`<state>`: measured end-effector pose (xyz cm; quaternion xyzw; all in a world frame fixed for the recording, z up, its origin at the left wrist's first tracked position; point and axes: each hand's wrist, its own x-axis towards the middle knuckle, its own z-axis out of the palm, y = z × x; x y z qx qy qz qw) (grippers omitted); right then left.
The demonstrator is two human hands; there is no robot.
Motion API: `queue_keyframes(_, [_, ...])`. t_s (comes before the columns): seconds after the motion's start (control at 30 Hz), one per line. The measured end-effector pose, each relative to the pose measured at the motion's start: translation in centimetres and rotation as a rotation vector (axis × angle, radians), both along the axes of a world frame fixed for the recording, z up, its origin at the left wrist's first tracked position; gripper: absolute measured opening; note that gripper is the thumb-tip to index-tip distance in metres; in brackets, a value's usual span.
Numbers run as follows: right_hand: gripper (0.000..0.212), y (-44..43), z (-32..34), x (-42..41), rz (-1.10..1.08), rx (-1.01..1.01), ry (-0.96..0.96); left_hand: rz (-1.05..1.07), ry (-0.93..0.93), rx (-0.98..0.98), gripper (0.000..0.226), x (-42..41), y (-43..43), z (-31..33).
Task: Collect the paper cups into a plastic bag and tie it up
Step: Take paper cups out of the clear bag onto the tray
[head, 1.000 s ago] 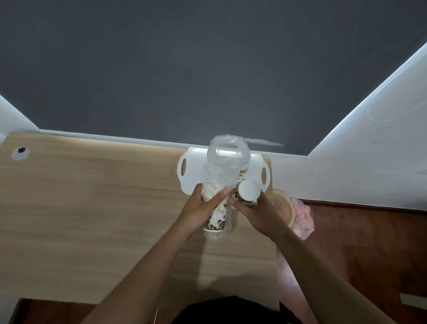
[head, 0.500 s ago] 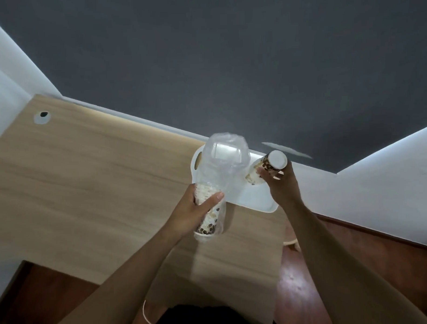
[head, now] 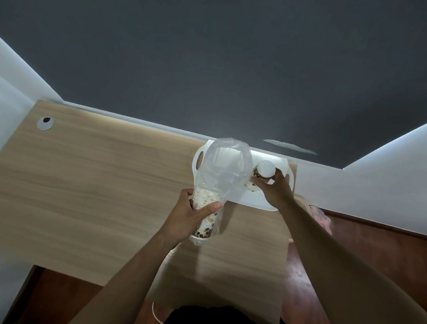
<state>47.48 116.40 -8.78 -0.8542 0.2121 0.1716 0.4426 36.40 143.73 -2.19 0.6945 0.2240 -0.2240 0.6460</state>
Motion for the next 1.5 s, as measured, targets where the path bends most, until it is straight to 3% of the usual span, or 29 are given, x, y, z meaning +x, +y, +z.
queue_keyframes(0.2, [0.072, -1.0, 1.0, -1.8, 0.048, 0.122, 0.081, -0.051, 0.018, 0.059, 0.088, 0.5, -0.3, 0.4])
queue_keyframes(0.37, [0.027, -1.7, 5.2, -2.9, -0.116, 0.281, -0.083, -0.067, -0.009, 0.230, 0.071, 0.1, 0.1, -0.2])
queue_keyframes(0.43, [0.016, -1.7, 8.0, -3.8, -0.087, 0.292, -0.174, -0.098, -0.035, 0.300, 0.068, -0.3, 0.3, -0.1])
queue_keyframes(0.53, [0.016, -1.5, 11.6, -5.1, 0.135, 0.283, -0.213, -0.138, -0.066, 0.329, 0.066, -0.6, 0.2, 0.1])
queue_keyframes(0.7, [0.014, -0.4, 14.0, -7.3, 0.505, 0.086, -0.087, -0.228, -0.184, 0.367, 0.062, -1.3, -0.4, 0.6])
queue_keyframes(0.87, [0.037, -0.3, 14.2, -9.9, 0.582, -0.042, 0.120, -0.384, -0.352, 0.414, 0.059, -2.8, -1.0, 1.0])
queue_keyframes(0.97, [0.036, 0.2, 14.8, -11.4, 0.652, -0.036, 0.203, -0.442, -0.420, 0.410, 0.055, -3.3, -1.2, 1.3])
queue_keyframes(1.1, [0.075, 0.5, 14.5, -13.2, 0.557, 0.107, 0.183, -0.517, -0.484, 0.392, 0.061, -3.9, -0.8, 1.8])
queue_keyframes(1.27, [0.009, 0.5, 13.8, -15.0, 0.462, 0.341, 0.073, -0.508, -0.569, 0.426, 0.071, -4.6, -2.3, 2.6])
queue_keyframes(1.37, [0.028, 0.6, 13.2, -15.2, 0.412, 0.259, 0.166, -0.517, -0.588, 0.429, 0.080, -4.8, -2.6, 2.7])
queue_keyframes(1.5, [0.018, -0.3, 13.0, -14.9, 0.350, 0.289, 0.129, -0.567, -0.605, 0.414, 0.107, -4.8, -2.9, 3.3])
